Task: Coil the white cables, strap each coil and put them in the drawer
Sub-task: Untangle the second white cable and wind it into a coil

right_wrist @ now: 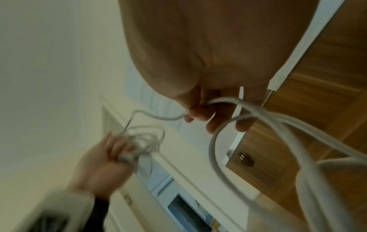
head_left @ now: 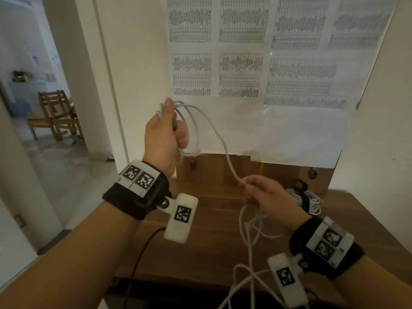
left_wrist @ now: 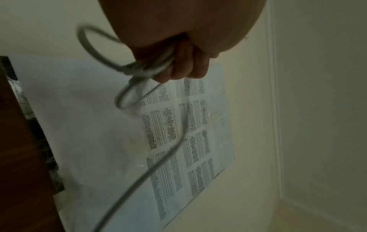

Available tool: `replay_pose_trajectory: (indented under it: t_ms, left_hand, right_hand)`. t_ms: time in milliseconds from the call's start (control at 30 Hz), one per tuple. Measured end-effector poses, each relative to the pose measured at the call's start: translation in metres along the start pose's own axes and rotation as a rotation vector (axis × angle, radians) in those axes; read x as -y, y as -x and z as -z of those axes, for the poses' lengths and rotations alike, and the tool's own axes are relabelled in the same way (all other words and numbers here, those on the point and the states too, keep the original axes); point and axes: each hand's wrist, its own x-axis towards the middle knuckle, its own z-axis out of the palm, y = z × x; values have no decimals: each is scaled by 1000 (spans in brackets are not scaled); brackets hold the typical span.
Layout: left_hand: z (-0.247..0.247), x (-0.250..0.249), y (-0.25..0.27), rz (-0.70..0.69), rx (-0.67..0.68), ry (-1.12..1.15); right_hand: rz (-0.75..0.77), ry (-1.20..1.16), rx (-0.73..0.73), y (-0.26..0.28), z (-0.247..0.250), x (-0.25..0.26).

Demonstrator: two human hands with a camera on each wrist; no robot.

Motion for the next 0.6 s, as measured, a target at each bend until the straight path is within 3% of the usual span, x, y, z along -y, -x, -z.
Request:
replay_pose_trajectory:
  t_ms: [100,267,300,400,500,600]
  left_hand:
    - [10,-6,-8,49,-18,60]
    - [6,-6,-9,65,3,57]
    - [4,-6,-8,66,9,52]
    - [3,-4,-8,83,7,71]
    - [1,-1,-7,88,26,74]
    - [-7,-1,-2,48,77,25]
  right_hand:
    - [10,-16,-224,-12,31,9]
    - [177,181,-444,-42,74,55]
    - [183,162,-454,-48,80,63]
    - [98,233,-258,-52,81,72]
    - [119,244,-376,-58,82,69]
    - [98,521,-285,-62,73,62]
